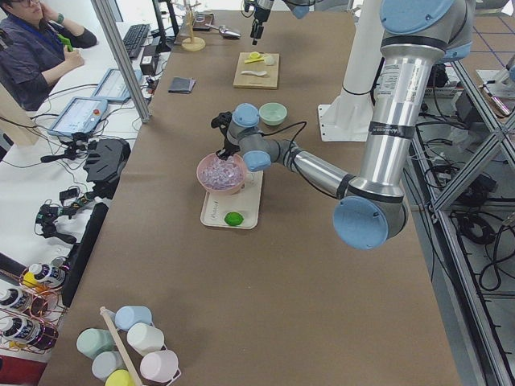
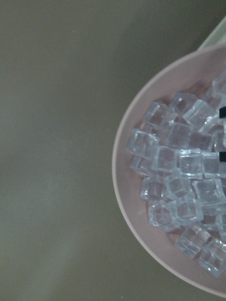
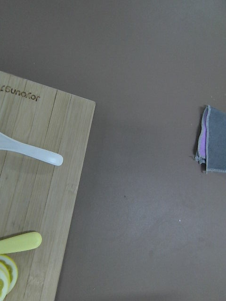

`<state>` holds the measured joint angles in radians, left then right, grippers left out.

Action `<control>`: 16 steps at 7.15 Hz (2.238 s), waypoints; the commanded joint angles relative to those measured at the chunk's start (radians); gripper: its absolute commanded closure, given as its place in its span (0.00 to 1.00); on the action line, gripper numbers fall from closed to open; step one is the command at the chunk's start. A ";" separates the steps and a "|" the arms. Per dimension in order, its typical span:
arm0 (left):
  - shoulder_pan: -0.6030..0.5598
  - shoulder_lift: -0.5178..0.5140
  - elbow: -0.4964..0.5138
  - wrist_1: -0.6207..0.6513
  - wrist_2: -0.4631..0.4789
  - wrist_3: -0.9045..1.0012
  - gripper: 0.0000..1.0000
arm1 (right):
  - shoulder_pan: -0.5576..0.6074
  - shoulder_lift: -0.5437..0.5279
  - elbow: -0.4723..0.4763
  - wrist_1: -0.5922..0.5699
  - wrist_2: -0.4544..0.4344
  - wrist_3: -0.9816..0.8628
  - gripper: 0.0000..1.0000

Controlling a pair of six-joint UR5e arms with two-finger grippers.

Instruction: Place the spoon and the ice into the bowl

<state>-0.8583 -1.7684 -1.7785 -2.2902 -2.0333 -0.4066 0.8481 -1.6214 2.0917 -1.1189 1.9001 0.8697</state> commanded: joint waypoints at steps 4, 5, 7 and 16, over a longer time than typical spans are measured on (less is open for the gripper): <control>0.268 -0.172 -0.004 -0.211 0.168 -0.866 1.00 | -0.063 0.002 -0.056 -0.001 -0.084 0.112 0.00; 0.395 -0.199 0.001 -0.213 0.320 -0.900 1.00 | -0.064 0.012 -0.080 -0.007 -0.085 0.132 0.01; 0.569 -0.217 0.008 -0.213 0.529 -0.913 1.00 | -0.064 0.052 -0.122 -0.010 -0.092 0.167 0.02; 0.599 -0.273 0.088 -0.215 0.588 -0.900 0.19 | -0.066 0.078 -0.150 -0.010 -0.108 0.167 0.01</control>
<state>-0.2570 -2.0407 -1.6838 -2.5032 -1.4440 -1.3093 0.7829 -1.5442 1.9471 -1.1285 1.7917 1.0370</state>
